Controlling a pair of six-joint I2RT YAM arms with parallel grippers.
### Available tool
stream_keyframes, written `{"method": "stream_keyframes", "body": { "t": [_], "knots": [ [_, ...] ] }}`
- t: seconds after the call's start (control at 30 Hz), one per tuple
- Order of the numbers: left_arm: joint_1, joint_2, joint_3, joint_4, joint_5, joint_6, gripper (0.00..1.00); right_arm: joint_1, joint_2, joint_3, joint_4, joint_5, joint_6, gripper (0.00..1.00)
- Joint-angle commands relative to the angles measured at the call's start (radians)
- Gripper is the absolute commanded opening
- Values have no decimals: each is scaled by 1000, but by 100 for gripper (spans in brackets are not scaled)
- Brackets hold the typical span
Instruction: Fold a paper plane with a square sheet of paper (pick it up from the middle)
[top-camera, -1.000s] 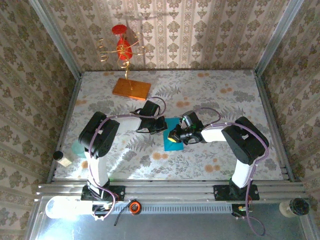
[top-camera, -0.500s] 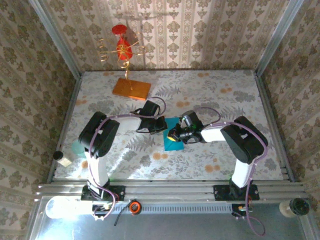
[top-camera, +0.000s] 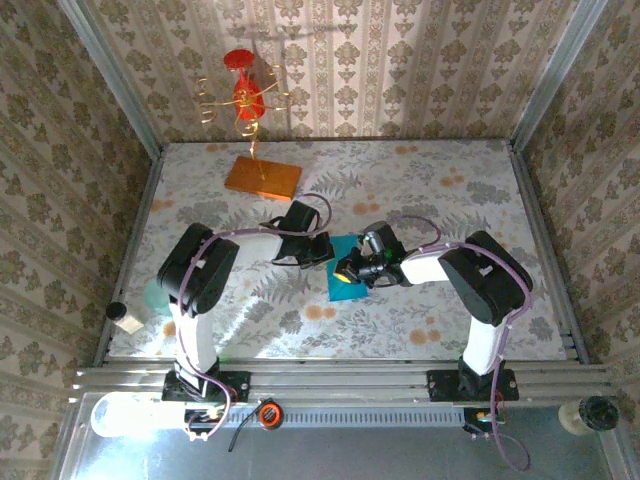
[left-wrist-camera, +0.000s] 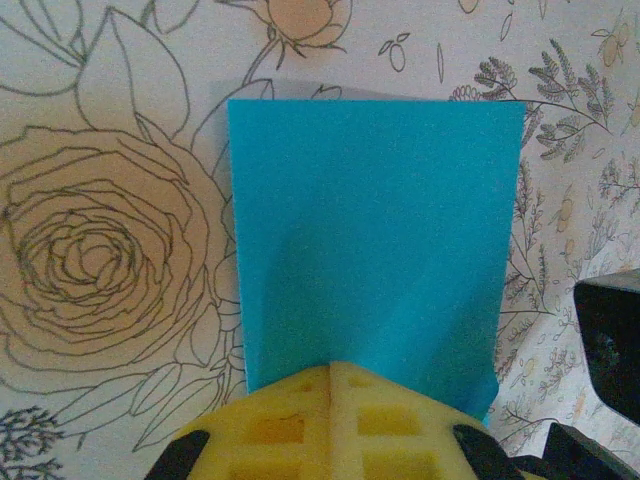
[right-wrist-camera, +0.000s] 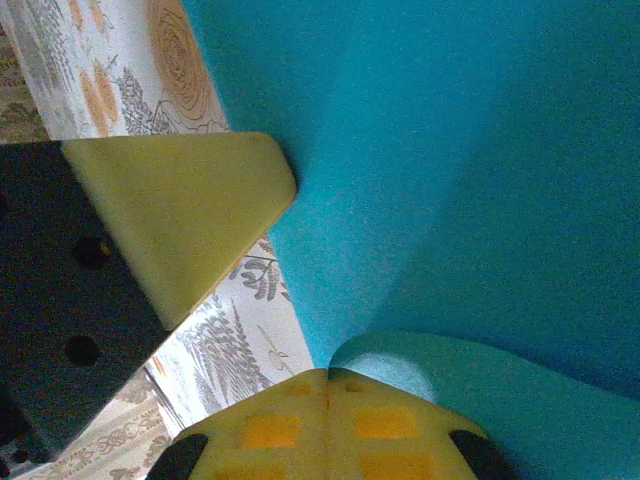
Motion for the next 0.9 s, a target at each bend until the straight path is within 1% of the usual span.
{"method": "stream_keyframes", "body": {
  "t": [0.0, 0.37, 0.87],
  "knots": [
    [1, 37, 0, -59, -11, 18, 0, -5, 26, -1, 11, 5, 2, 0],
    [1, 38, 1, -59, -9, 16, 0, -4, 26, 8, 2, -13, -21, 0],
    [-1, 32, 1, -62, -9, 17, 0, -5, 45, 16, -31, 6, -32, 0]
  ]
}}
